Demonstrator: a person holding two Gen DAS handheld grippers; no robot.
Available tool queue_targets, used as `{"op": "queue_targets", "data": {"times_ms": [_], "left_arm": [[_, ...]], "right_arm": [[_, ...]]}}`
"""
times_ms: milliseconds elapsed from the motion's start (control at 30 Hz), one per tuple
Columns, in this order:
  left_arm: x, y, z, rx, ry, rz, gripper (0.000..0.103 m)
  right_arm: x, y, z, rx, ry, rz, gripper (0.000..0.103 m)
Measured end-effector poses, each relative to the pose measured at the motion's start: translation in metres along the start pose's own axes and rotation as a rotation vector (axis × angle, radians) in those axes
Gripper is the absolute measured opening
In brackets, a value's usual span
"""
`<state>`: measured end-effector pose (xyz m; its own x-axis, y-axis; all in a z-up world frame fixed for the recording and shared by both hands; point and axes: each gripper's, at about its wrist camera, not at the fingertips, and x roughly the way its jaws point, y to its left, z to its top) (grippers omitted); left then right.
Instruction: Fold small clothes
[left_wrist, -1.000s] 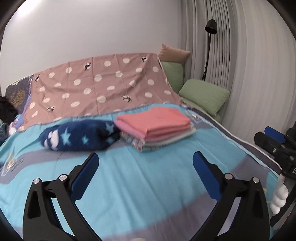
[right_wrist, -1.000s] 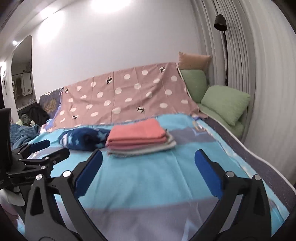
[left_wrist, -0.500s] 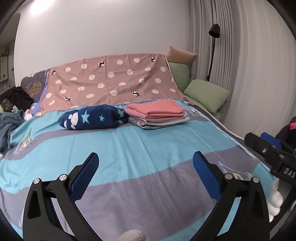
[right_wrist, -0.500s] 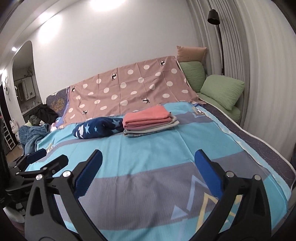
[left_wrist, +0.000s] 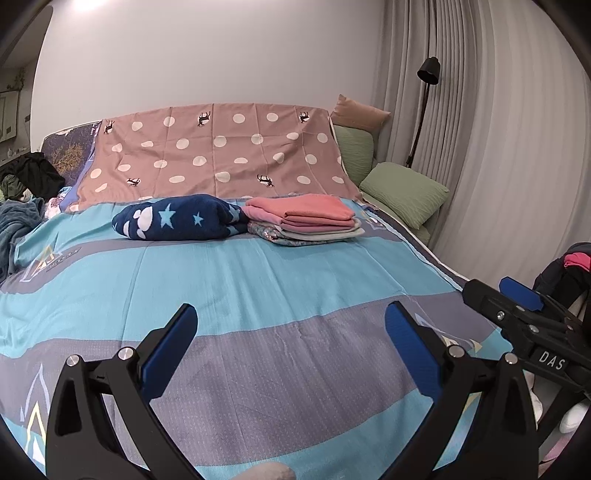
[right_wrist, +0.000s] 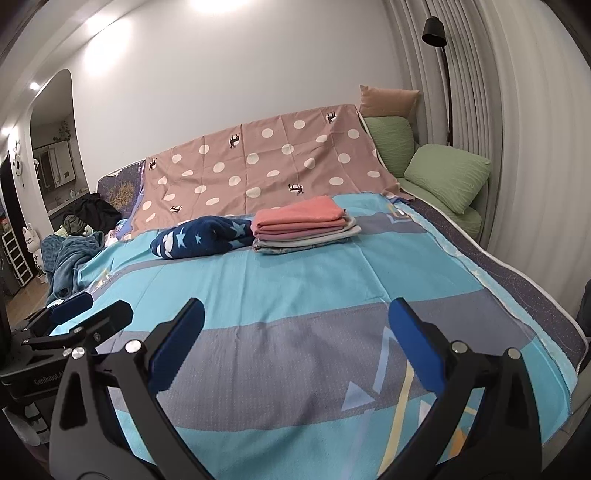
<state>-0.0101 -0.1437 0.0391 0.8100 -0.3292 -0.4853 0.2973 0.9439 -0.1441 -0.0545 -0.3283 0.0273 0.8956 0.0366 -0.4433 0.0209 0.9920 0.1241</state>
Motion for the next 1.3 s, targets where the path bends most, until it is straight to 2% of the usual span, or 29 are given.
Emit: {"op": "queue_targets", "data": {"times_ms": [1300], "left_arm": [[0.001, 0.004, -0.007, 0.006, 0.015, 0.022, 0.102]], "right_arm": [[0.013, 0.011, -0.003, -0.023, 0.049, 0.015, 0.101]]}}
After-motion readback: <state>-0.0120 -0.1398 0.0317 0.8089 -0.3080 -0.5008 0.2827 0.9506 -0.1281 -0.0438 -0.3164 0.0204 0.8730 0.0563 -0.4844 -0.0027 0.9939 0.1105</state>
